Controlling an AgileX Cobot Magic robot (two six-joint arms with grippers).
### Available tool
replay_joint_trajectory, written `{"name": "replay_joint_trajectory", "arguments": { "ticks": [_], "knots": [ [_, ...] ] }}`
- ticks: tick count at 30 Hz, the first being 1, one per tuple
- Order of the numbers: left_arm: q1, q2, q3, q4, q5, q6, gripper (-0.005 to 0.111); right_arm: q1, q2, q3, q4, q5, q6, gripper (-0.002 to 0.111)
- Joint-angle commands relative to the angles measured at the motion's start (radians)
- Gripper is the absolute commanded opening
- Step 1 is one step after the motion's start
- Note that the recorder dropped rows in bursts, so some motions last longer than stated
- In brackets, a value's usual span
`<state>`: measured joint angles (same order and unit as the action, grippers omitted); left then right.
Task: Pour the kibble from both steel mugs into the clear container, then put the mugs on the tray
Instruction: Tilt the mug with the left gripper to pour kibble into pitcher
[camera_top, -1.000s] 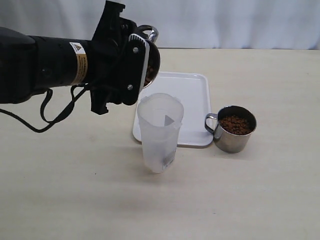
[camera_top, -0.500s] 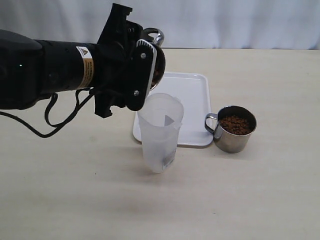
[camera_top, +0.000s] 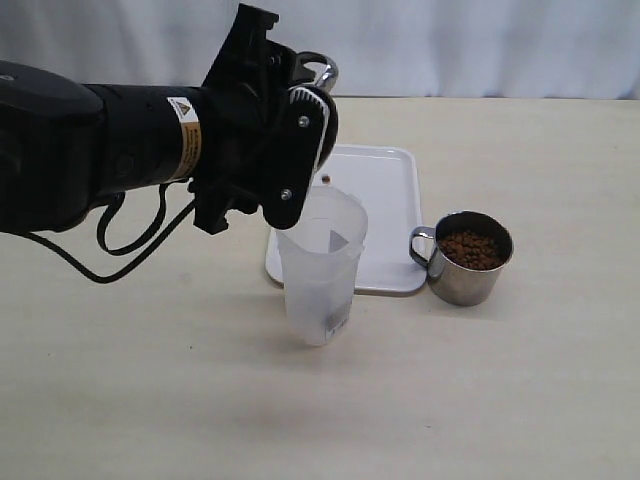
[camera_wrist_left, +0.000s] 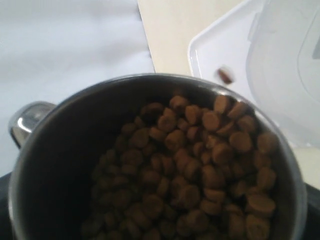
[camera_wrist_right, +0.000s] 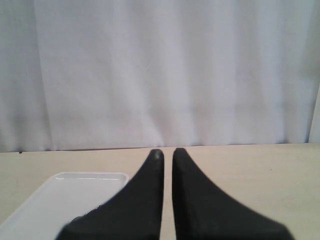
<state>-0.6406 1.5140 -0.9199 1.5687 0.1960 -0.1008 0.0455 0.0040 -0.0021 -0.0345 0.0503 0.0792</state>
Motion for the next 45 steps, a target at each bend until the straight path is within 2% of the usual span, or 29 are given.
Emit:
{"name": "replay_joint_trajectory", "arguments": {
  "ticks": [1,7,45],
  "knots": [
    [-0.005,-0.005,-0.011,0.021,0.023,0.000,0.000,0.004,-0.004,0.002,0.001,-0.012,-0.005,0.005],
    [-0.024,-0.005,-0.011,0.043,0.053,0.000,0.000,0.004,-0.004,0.002,0.001,-0.012,-0.005,0.005],
    [-0.025,-0.005,-0.011,0.124,0.081,0.000,0.000,0.004,-0.004,0.002,0.001,-0.012,-0.005,0.005]
  ]
}}
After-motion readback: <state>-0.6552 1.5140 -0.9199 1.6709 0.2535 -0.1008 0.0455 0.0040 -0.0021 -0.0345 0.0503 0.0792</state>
